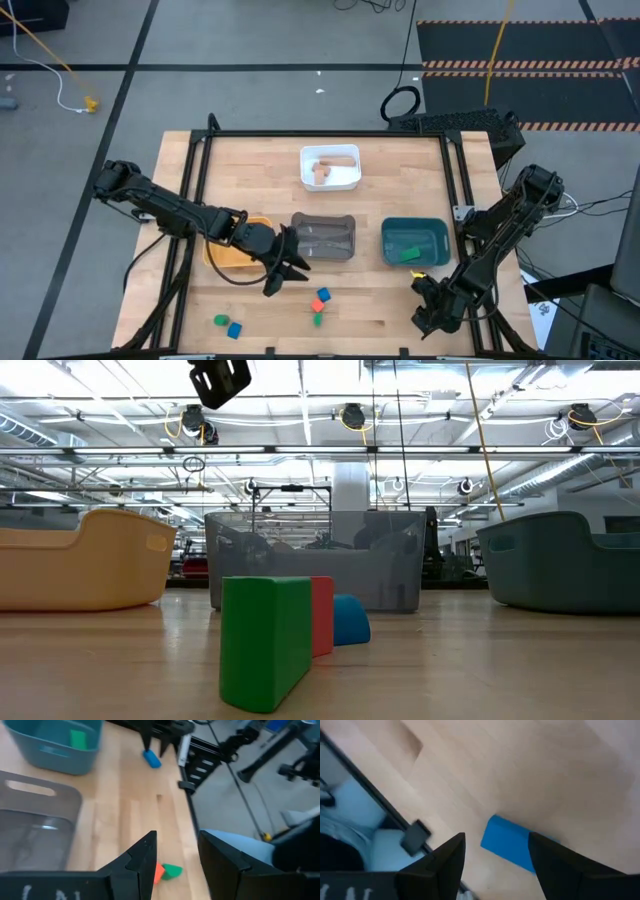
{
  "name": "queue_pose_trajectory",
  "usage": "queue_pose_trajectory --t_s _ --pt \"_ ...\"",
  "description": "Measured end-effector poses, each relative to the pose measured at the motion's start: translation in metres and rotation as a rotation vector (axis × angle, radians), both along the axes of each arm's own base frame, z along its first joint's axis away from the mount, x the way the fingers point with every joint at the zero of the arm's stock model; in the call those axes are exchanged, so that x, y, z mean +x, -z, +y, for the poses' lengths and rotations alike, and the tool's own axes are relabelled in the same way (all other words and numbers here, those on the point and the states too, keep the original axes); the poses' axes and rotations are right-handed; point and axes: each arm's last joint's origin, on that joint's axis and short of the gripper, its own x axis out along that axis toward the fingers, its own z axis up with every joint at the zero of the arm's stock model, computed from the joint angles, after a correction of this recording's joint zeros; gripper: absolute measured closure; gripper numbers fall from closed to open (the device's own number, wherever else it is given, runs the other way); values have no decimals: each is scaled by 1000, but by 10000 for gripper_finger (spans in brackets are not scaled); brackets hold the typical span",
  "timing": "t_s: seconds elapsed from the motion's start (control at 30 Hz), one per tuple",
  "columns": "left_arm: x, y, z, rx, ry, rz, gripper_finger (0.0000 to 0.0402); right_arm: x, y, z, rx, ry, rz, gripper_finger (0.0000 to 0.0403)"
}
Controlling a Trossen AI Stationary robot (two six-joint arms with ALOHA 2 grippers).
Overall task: Sort & place blocks by color
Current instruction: Put the right small rectangular blue block into the black bin
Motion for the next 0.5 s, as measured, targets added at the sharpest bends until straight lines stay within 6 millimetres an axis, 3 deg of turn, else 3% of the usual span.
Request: queue_pose_trajectory --t_s 0.33,0.5 --pt "2 0 5 21 -108 -13 259 0 -1 2 -52 -380 -124 193" --pt "5 -3 9 15 -141 -41 259 0 -1 2 -59 -407 -140 193"
